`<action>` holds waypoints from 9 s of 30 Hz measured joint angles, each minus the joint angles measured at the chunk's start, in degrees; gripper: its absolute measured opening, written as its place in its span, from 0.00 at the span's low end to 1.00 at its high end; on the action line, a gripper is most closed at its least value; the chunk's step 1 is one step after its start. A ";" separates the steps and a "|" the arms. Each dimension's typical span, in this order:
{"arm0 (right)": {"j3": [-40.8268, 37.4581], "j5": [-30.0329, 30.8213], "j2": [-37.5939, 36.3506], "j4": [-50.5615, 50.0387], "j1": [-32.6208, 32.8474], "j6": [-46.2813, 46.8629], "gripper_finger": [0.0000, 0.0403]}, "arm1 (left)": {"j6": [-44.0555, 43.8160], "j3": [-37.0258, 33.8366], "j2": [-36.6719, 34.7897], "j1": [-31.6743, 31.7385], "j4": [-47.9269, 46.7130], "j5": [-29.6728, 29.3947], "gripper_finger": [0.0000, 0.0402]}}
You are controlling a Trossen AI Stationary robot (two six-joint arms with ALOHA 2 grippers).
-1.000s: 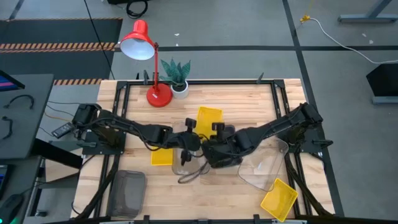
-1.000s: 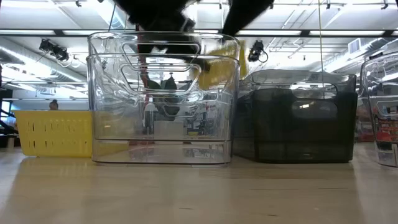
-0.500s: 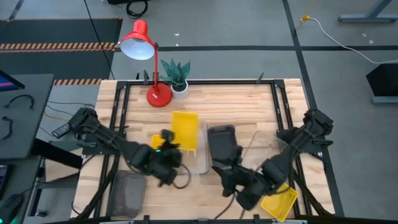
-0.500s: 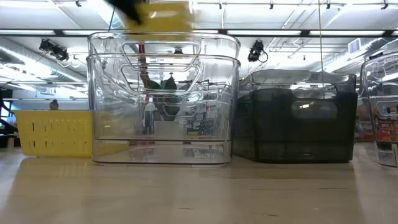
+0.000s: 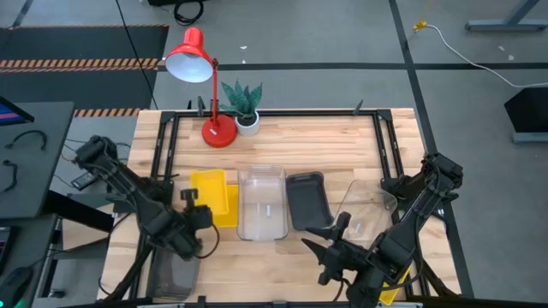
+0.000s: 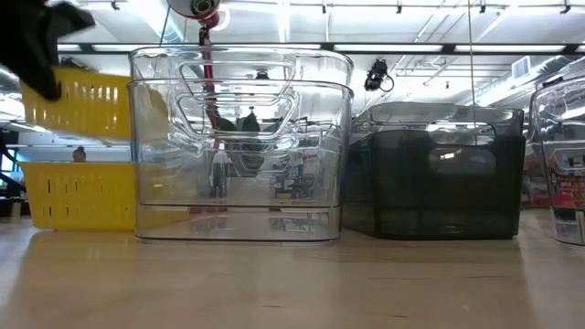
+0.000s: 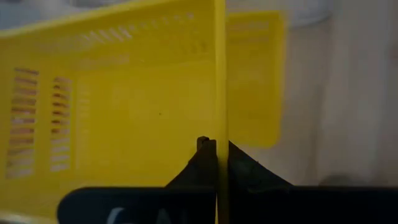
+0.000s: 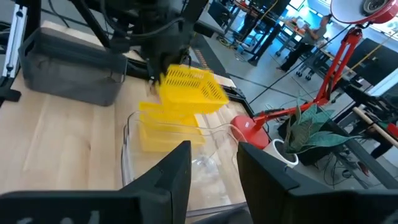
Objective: Stack baskets by color
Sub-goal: Stack the top right yellow bin on the middle left yellow bin, then stack the black bin on the middle right black bin
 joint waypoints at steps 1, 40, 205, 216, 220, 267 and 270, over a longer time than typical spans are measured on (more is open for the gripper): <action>0.00 -0.01 0.00 -0.01 0.00 -0.05 0.33 | 1.59 -2.30 -0.59 0.21 4.36 0.02 0.01; -8.76 -1.40 0.11 2.51 -1.68 6.29 0.33 | 10.62 13.60 5.61 -4.04 5.22 11.43 0.30; -10.06 -56.89 -2.23 -16.61 -25.95 -26.32 0.02 | -30.58 46.09 31.89 -6.37 -24.60 -21.00 0.19; -6.03 -55.29 -7.32 -27.77 -17.70 -46.92 0.02 | -30.45 46.09 31.89 -6.28 -24.62 -21.07 0.17; -6.03 -53.90 -6.94 -29.53 -17.69 -49.98 0.05 | -30.45 46.09 31.89 -6.26 -24.60 -21.85 0.17; -7.82 -50.52 -6.85 -23.28 -19.32 -45.48 0.45 | -29.03 46.09 31.97 -3.65 -24.42 -22.34 0.11; -8.20 -54.44 -6.84 -17.72 -19.29 -35.34 0.48 | -29.11 46.09 31.97 -3.65 -24.40 -22.34 0.11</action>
